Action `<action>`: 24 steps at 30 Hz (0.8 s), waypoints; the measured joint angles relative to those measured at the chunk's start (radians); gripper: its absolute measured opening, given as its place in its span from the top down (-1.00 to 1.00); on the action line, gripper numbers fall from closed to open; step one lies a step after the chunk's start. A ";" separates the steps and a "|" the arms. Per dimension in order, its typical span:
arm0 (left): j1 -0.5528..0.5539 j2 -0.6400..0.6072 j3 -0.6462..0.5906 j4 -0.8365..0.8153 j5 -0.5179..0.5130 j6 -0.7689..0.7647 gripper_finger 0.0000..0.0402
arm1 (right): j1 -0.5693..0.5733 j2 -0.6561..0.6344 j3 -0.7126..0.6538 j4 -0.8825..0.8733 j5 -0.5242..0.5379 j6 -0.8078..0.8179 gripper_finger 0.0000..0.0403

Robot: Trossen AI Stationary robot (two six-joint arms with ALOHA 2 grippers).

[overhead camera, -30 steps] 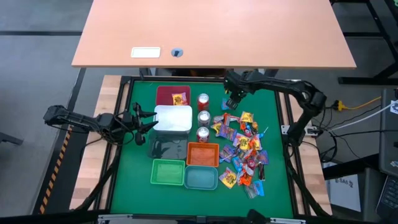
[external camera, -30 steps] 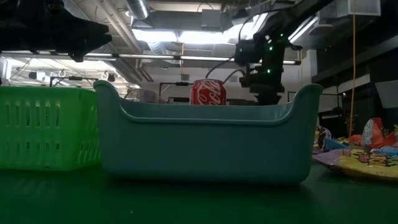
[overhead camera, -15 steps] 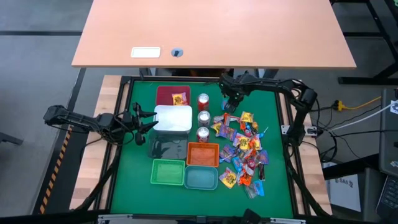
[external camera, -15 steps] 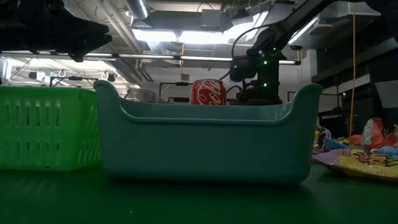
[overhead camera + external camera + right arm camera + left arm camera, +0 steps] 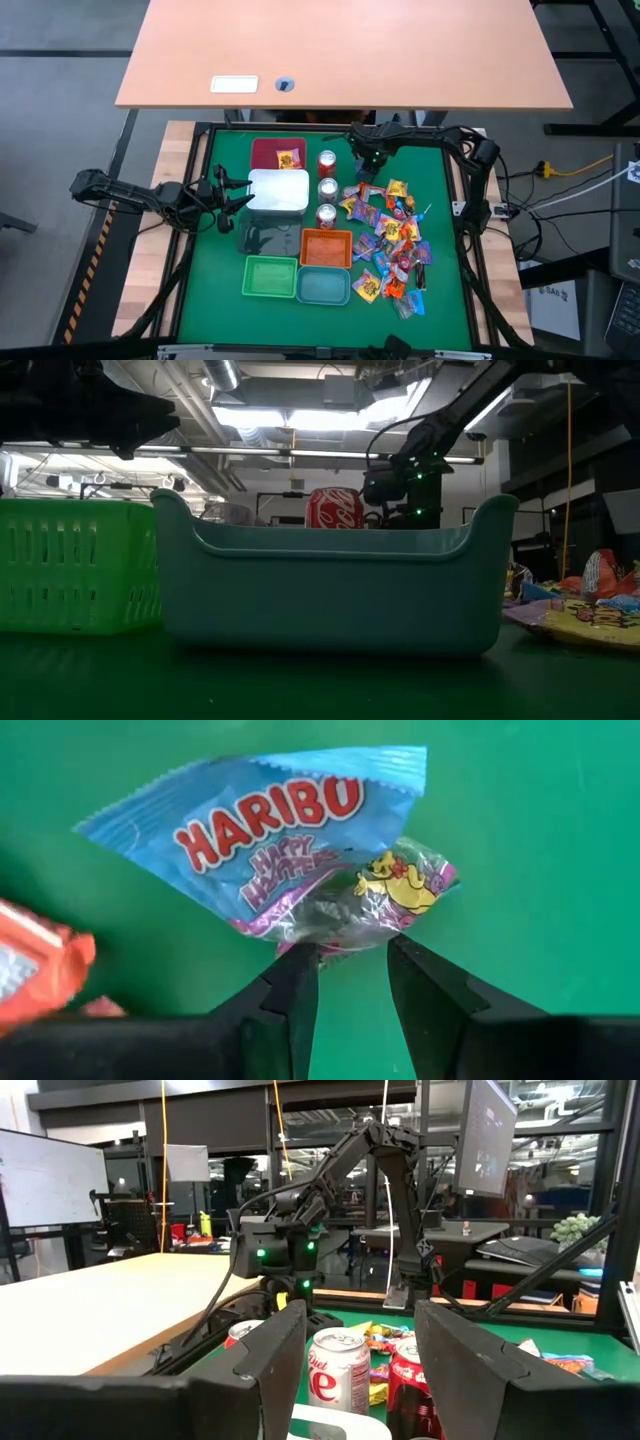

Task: Sort candy
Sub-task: Put the violet candy into the white bin

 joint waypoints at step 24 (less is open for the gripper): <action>0.000 0.000 0.000 -0.001 -0.001 0.000 0.11 | 0.001 0.084 0.005 0.097 -0.011 0.003 0.96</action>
